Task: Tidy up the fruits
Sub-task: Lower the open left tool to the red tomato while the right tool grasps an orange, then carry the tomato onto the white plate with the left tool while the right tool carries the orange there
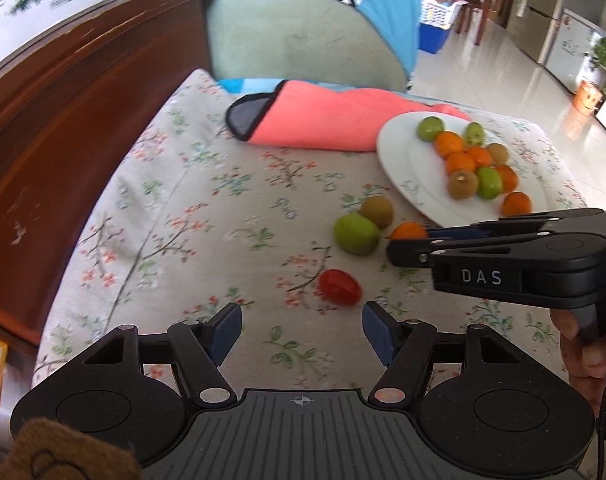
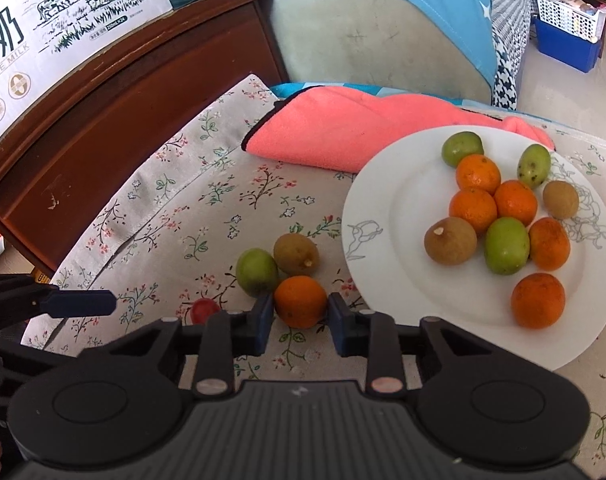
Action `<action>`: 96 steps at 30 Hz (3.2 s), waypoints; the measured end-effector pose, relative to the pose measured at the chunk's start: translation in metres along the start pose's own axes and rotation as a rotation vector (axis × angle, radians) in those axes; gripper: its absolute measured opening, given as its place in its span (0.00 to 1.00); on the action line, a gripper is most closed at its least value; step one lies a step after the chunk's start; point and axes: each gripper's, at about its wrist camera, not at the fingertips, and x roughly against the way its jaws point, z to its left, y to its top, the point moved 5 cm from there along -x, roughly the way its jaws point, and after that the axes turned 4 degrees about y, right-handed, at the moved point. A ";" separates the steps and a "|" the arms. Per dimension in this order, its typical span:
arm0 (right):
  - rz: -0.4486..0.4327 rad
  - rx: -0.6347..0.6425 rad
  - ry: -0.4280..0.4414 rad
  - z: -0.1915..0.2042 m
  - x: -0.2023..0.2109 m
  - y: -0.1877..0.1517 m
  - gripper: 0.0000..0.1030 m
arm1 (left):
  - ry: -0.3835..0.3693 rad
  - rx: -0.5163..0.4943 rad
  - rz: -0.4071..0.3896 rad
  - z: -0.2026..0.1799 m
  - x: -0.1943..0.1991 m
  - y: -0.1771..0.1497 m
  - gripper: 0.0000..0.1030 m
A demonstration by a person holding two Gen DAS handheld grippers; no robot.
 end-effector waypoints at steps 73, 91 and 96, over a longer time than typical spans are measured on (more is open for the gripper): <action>-0.204 -0.225 0.021 -0.083 0.126 0.037 0.29 | -0.116 0.004 -0.223 -0.072 0.011 0.094 0.25; -0.080 -0.245 -0.002 -0.079 0.087 0.013 0.29 | -0.075 0.112 -0.109 -0.080 -0.038 0.107 0.25; -0.072 -0.279 -0.036 -0.085 0.079 0.012 0.29 | -0.086 0.126 -0.103 -0.084 -0.042 0.108 0.25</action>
